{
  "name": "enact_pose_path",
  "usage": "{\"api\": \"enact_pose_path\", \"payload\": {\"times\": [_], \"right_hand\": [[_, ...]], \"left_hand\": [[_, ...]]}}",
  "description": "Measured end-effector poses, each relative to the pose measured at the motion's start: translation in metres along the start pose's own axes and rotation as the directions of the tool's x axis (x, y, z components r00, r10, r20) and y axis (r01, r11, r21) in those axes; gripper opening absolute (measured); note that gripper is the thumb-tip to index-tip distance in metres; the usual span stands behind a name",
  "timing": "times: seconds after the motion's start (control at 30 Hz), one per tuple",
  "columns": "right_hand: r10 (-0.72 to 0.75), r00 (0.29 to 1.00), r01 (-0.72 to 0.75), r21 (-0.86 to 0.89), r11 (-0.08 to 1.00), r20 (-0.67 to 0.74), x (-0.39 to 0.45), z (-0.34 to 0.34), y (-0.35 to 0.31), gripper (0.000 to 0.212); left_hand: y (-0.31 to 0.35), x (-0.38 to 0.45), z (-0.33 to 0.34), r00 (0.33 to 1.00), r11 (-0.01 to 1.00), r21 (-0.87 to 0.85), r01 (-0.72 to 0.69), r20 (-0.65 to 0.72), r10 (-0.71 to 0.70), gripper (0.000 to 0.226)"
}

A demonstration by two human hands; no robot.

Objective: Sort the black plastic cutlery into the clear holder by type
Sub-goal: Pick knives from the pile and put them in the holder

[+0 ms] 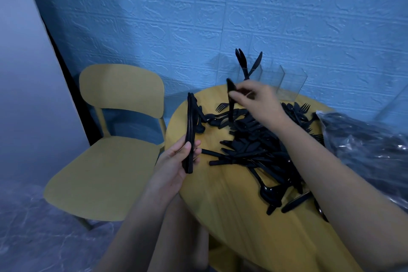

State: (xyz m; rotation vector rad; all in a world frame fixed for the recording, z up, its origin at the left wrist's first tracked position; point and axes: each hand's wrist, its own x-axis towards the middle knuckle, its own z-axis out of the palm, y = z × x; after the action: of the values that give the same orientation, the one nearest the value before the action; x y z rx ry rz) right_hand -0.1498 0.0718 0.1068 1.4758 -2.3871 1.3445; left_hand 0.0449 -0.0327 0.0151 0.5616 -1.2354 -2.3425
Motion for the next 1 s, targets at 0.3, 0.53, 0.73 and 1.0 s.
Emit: {"api": "enact_pose_path", "payload": {"times": [0.3, 0.53, 0.73, 1.0], "right_hand": [[0.167, 0.961, -0.248, 0.426, 0.870, 0.218, -0.012, -0.011, -0.017, 0.007], [0.224, 0.949, -0.295, 0.366, 0.883, 0.224, -0.017, 0.009, -0.008, 0.008], [0.197, 0.969, -0.208, 0.062, 0.976, 0.151, -0.022, 0.016, 0.000, 0.014], [0.347, 0.790, 0.055, -0.621, 0.782, 0.506, -0.021, 0.031, 0.024, 0.034]], "left_hand": [[0.001, -0.001, 0.024, 0.998, 0.995, 0.080, -0.067, 0.024, 0.065, 0.032], [0.000, -0.004, 0.040, 0.986, 0.998, 0.064, 0.013, 0.164, -0.023, 0.027], [-0.007, -0.005, 0.038, 0.988, 0.998, 0.056, 0.027, 0.151, -0.036, 0.025], [-0.009, -0.002, 0.028, 0.998, 0.999, 0.040, 0.034, 0.042, -0.035, 0.021]]}}
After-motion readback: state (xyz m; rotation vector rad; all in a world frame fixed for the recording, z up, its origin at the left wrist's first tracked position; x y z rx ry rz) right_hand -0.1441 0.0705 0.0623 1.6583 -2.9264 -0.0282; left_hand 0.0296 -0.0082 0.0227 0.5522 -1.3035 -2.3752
